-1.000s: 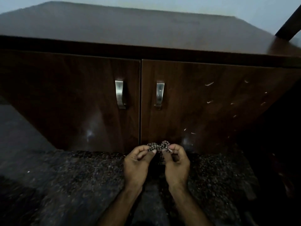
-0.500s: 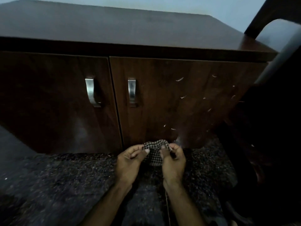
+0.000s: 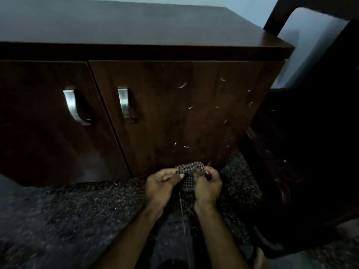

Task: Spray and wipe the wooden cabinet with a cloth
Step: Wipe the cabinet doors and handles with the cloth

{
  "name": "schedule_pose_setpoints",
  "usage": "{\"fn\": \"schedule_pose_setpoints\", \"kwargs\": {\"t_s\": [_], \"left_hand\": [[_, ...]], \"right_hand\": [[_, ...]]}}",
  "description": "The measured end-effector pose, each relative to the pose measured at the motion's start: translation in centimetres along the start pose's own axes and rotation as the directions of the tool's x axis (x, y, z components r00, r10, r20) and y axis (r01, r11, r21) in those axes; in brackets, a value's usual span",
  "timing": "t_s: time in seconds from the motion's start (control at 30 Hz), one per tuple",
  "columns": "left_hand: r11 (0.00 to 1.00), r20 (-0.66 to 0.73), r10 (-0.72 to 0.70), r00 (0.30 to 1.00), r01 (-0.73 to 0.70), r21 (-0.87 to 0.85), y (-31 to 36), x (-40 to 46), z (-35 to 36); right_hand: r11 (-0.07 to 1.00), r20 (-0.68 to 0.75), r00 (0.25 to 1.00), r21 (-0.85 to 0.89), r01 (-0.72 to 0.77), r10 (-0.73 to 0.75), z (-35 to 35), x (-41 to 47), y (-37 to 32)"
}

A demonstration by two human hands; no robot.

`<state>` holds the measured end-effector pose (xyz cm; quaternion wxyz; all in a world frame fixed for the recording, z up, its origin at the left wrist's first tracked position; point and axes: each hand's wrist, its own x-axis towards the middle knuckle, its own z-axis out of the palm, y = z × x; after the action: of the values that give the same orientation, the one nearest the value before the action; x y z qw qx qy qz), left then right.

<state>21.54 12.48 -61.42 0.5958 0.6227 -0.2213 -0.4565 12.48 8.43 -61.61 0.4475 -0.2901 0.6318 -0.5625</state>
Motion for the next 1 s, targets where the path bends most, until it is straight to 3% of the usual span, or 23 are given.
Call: {"fn": "schedule_pose_setpoints", "kwargs": {"t_s": [0.07,0.2,0.37,0.53,0.7,0.77,1.0], "left_hand": [[1.0,0.008,-0.022,1.0,0.022,-0.014,0.2,-0.3,0.6],[0.998,0.012,-0.004,1.0,0.005,-0.061,1.4,-0.4,2.2],[0.989,-0.035,-0.147,0.989,0.146,-0.025,1.0,-1.1,3.7],[0.979,0.013,-0.095,0.995,0.096,-0.178,2.3,-1.8,5.0],[0.984,0.007,-0.138,0.99,0.138,-0.115,1.7,-1.5,5.4],[0.984,0.008,-0.131,0.991,0.131,-0.118,1.8,-1.6,5.5],[0.971,0.127,0.066,0.99,-0.034,-0.236,9.7,-4.1,7.3]], "right_hand": [[0.999,-0.015,0.999,0.028,-0.044,0.045,-0.3,0.5,-0.7],[0.996,-0.024,0.999,0.084,0.037,-0.035,-0.8,1.6,-2.4],[0.966,-0.095,0.973,0.171,-0.192,0.21,-1.9,2.2,-0.9],[0.981,-0.113,0.994,0.192,0.011,0.011,-2.1,3.0,-3.4],[0.985,-0.169,0.981,0.158,-0.071,0.097,-2.7,3.2,-1.8],[0.993,-0.182,0.982,0.115,-0.031,0.052,-2.5,3.4,-2.0],[0.952,-0.252,0.927,0.062,0.301,-0.277,-1.8,0.9,-10.4]]}}
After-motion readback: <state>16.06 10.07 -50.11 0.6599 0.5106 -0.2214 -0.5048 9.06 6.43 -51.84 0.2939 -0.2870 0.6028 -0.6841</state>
